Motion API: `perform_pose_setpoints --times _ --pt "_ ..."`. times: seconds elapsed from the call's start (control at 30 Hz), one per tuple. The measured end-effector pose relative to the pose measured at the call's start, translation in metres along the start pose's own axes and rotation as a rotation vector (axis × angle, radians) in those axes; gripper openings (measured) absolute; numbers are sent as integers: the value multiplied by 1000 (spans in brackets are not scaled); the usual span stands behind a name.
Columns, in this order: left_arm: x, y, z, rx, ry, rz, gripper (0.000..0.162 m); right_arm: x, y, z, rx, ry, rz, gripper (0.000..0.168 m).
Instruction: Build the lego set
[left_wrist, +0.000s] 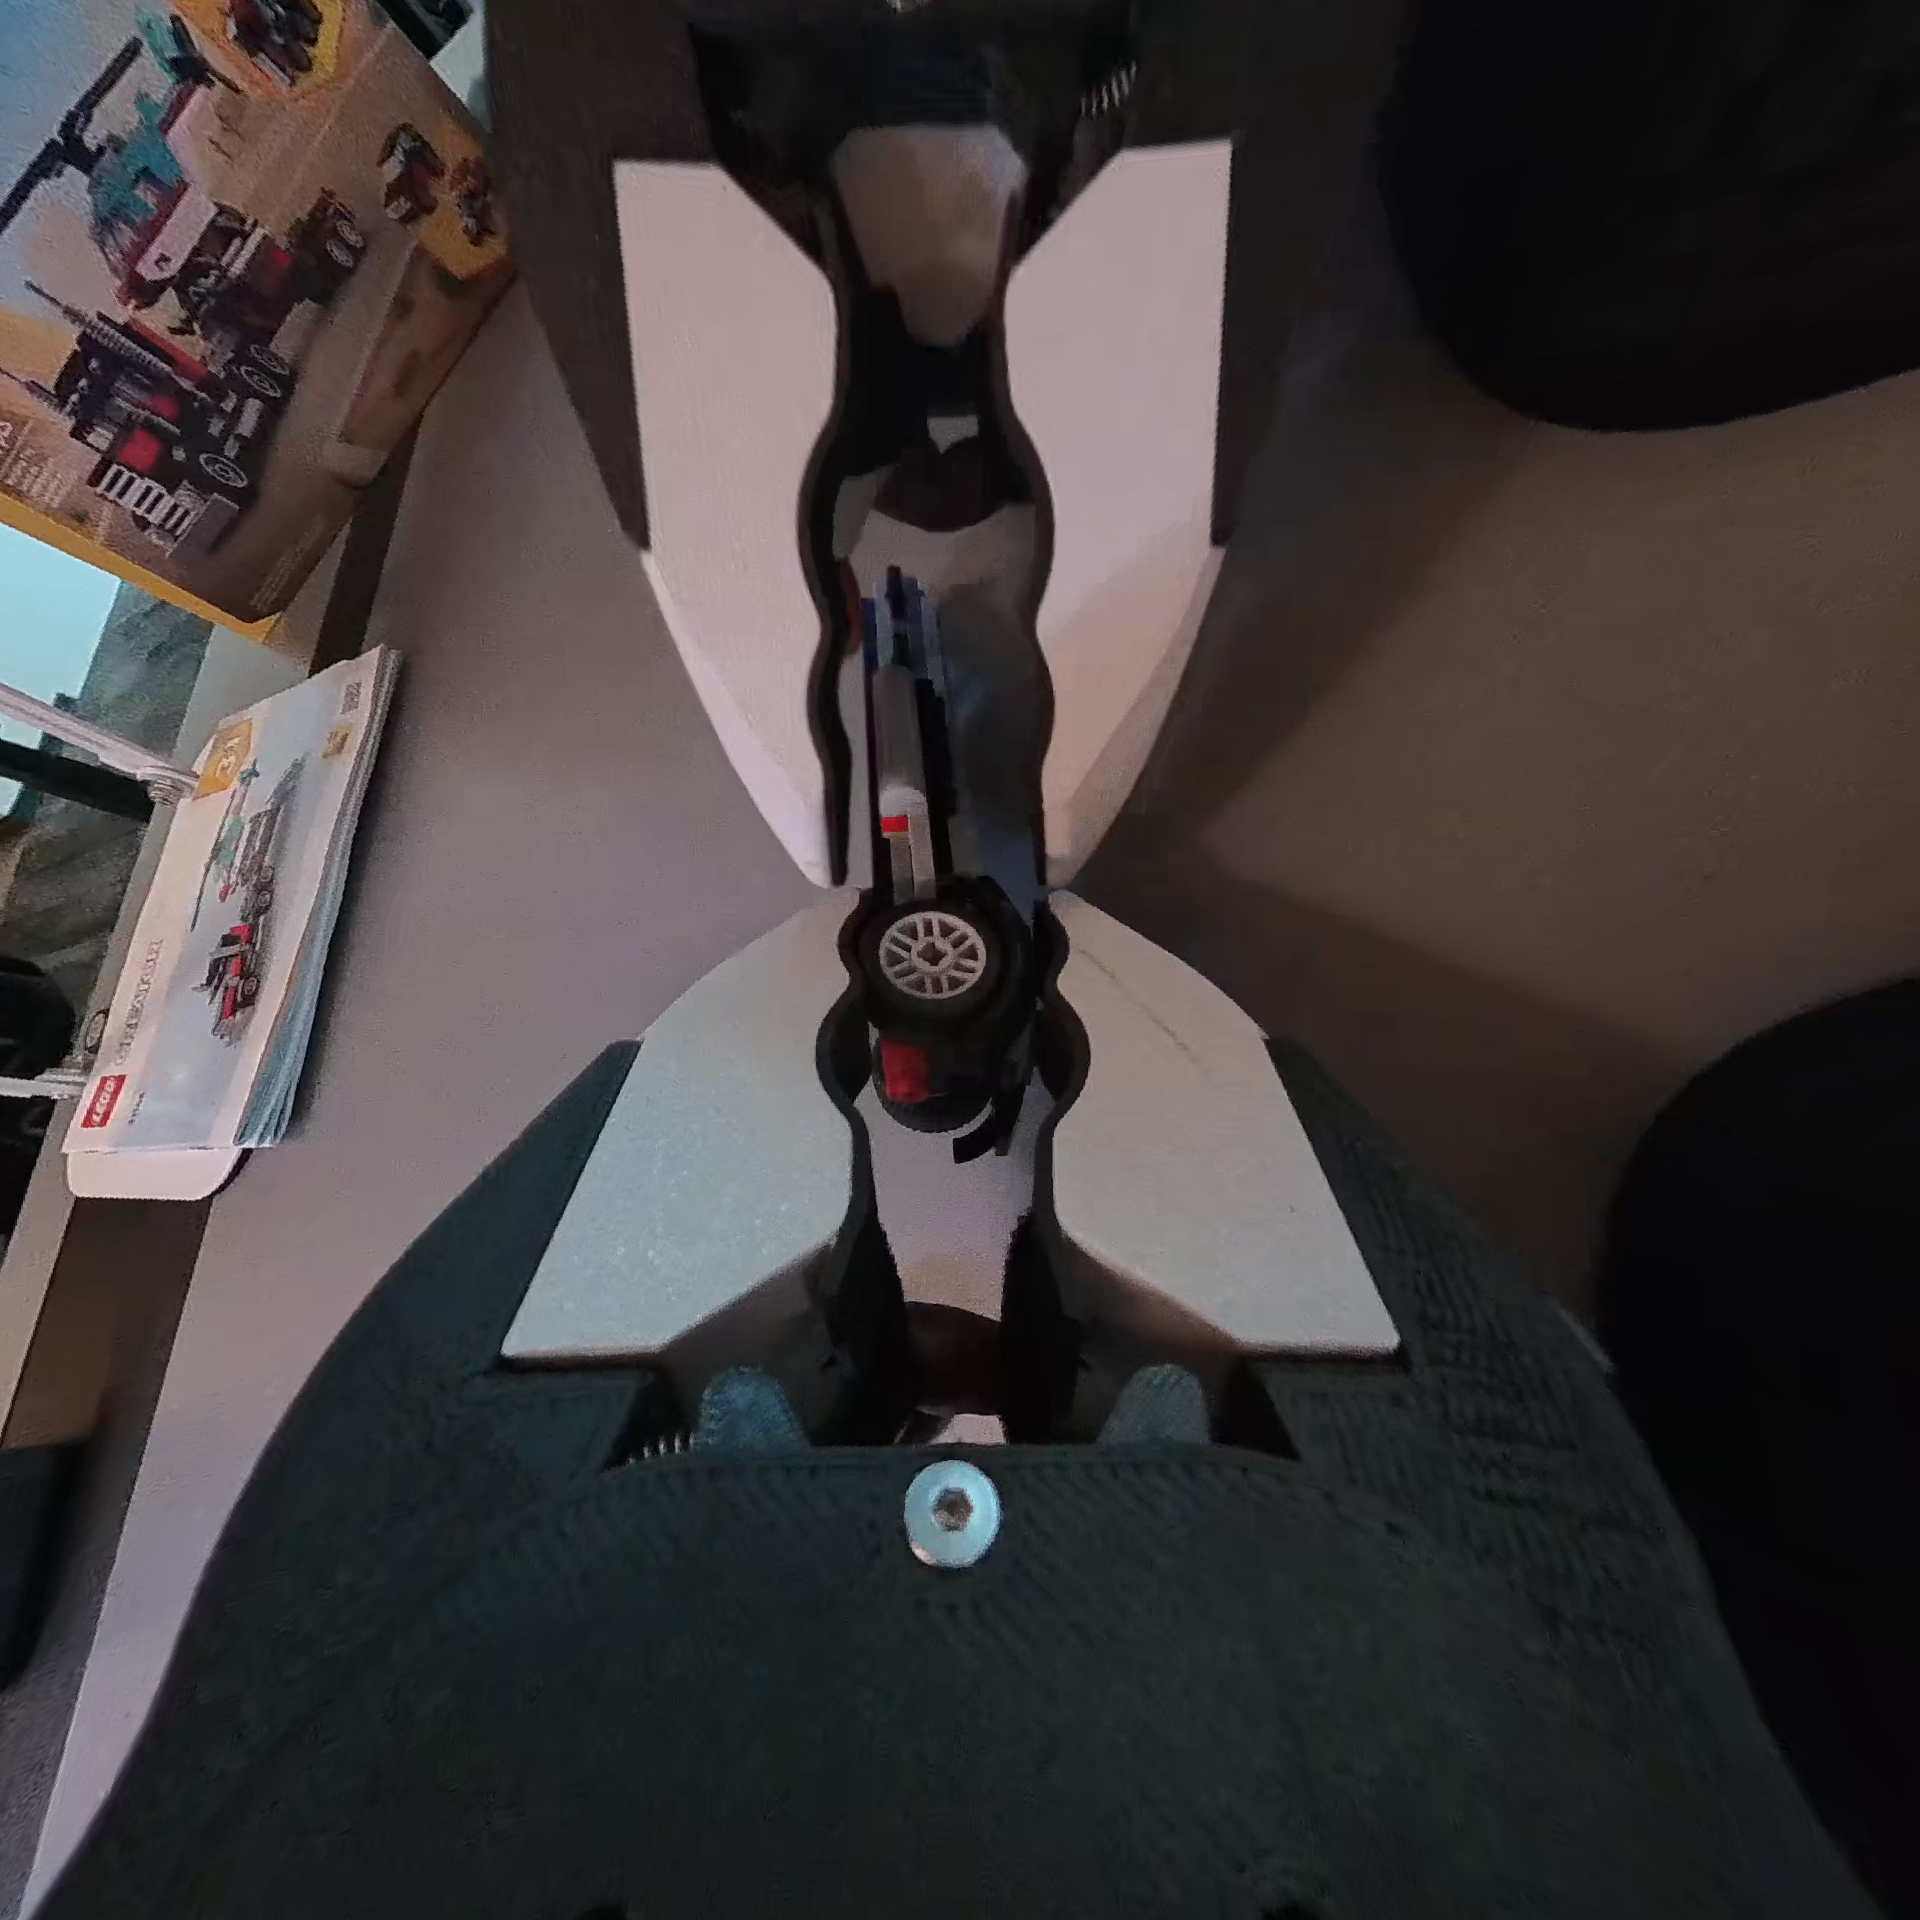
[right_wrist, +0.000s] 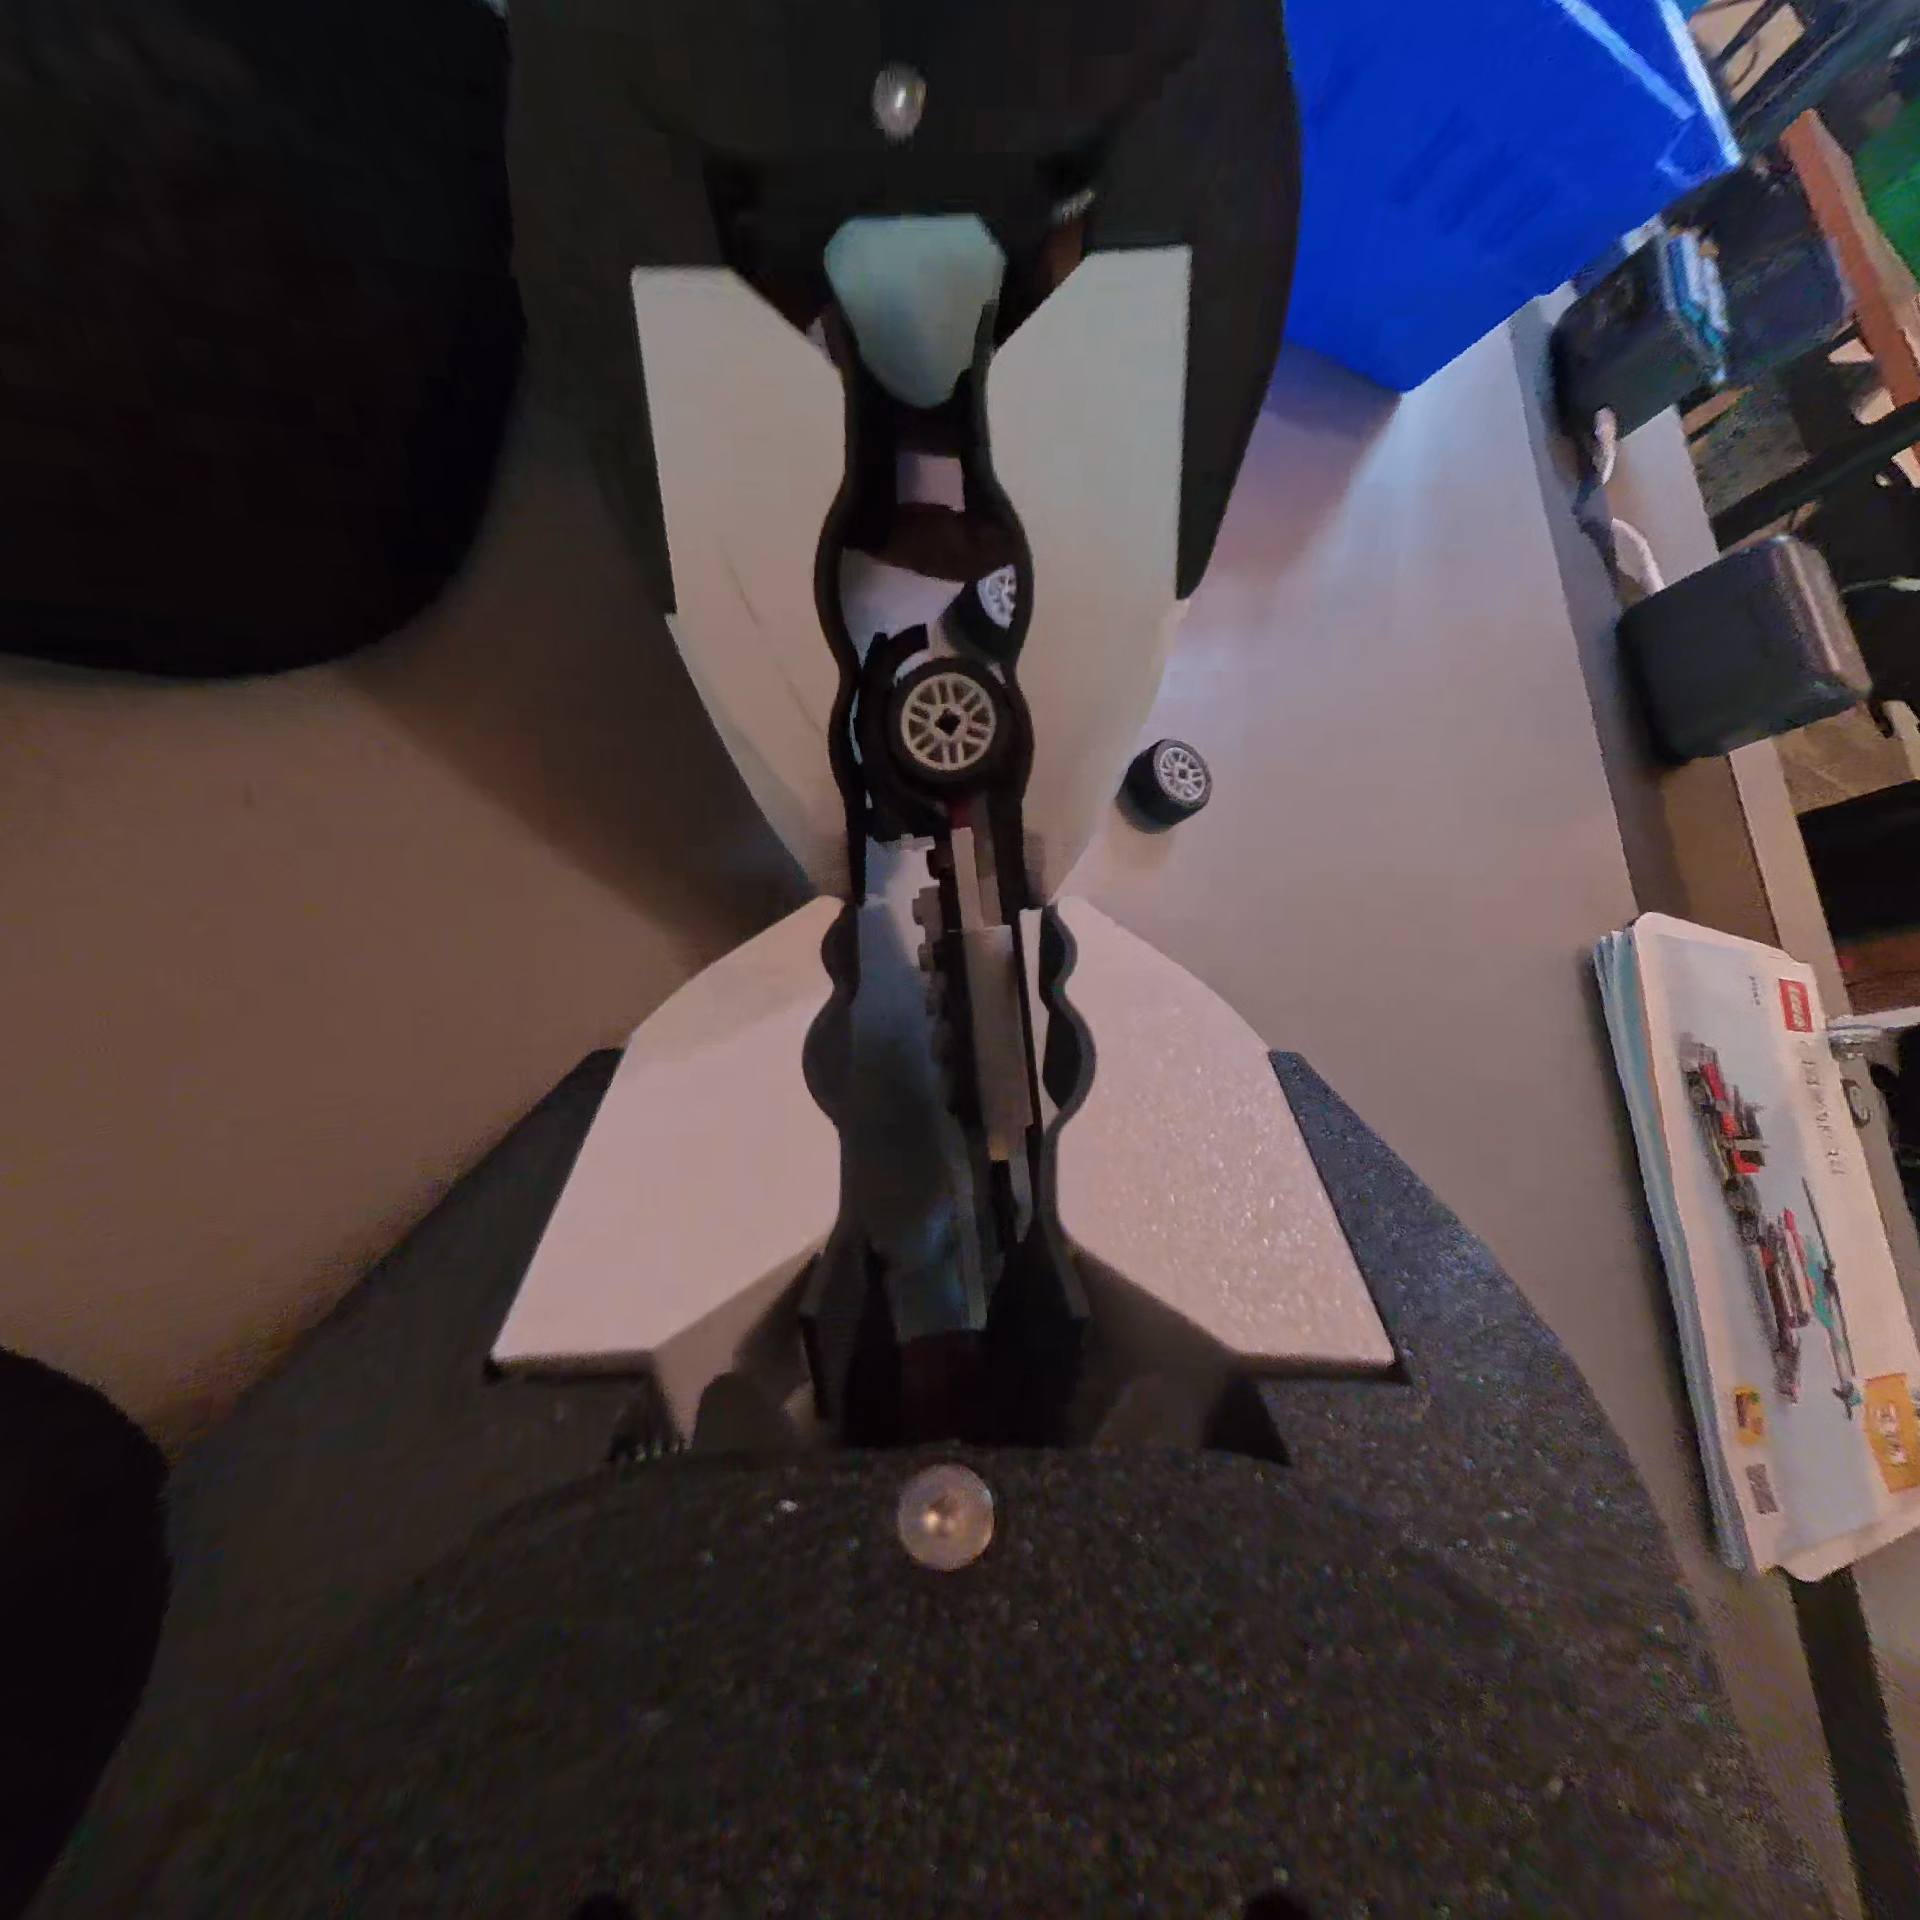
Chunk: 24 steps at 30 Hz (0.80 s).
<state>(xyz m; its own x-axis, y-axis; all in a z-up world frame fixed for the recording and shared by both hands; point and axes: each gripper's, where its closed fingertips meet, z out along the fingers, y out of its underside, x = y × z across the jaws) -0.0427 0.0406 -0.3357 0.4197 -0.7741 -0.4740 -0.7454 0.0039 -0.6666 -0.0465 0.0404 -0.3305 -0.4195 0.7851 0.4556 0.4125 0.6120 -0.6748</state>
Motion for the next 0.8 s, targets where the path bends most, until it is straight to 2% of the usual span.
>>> perform_pose_setpoints --times 0.07,0.17,0.3,0.5,0.7,0.8 --pt "2 3 2 -15 6 15 29 3 5 4 -49 45 -63 21" --pt "-1 5 2 -14 -15 7 30 4 6 4 -52 58 -103 20" --pt "-7 7 0 10 -40 -25 42 6 3 0 20 51 -99 19" --pt "-4 6 2 23 -34 8 29 7 0 -2 94 31 -63 19" --pt "-8 -2 -3 49 -62 40 28 11 -4 -4 126 41 -12 20" --pt "-7 0 -2 35 -69 80 28 8 -12 -7 179 9 35 31"
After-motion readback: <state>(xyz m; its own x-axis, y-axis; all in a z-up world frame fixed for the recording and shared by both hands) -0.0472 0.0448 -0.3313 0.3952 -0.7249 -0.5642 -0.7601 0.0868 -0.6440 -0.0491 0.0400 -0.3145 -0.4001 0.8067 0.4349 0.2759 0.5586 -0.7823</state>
